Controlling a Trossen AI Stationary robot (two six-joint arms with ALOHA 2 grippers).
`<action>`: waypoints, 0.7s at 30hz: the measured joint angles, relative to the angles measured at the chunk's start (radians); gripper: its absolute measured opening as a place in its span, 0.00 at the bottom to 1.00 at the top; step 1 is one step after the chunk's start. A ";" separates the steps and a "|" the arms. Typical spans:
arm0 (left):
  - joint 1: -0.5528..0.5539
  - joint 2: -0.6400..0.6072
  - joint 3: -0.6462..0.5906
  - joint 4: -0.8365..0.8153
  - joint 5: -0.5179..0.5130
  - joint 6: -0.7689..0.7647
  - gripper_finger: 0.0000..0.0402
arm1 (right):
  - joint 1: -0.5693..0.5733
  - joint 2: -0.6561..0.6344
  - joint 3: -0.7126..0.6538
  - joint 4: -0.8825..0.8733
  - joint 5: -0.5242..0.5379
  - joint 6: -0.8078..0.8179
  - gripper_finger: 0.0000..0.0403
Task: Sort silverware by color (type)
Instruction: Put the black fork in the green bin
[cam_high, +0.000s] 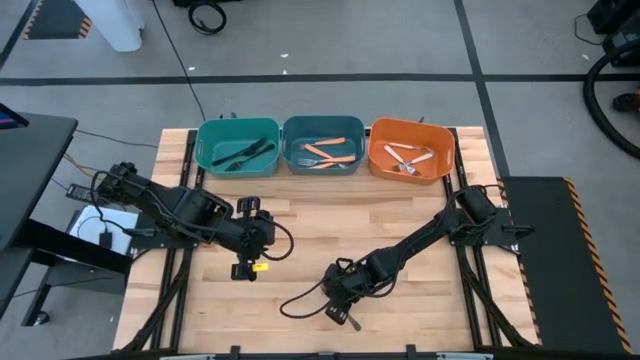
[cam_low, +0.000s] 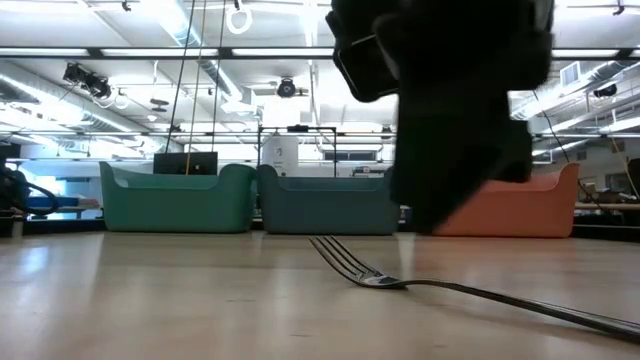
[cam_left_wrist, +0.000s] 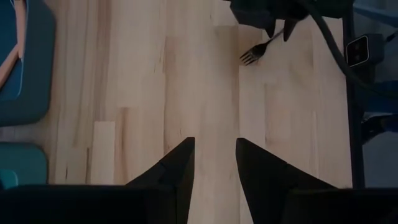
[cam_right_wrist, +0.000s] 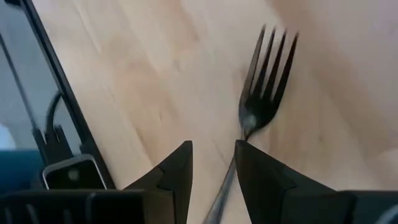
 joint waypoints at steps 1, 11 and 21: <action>0.000 0.000 0.000 0.001 0.000 0.000 0.32 | 0.000 0.001 0.000 0.001 -0.010 -0.002 0.32; 0.000 0.000 0.000 0.004 0.000 0.000 0.32 | -0.002 0.051 0.002 0.120 -0.110 -0.019 0.32; 0.000 0.000 0.000 0.007 0.000 0.001 0.32 | -0.004 0.063 0.008 -0.051 -0.079 0.050 0.32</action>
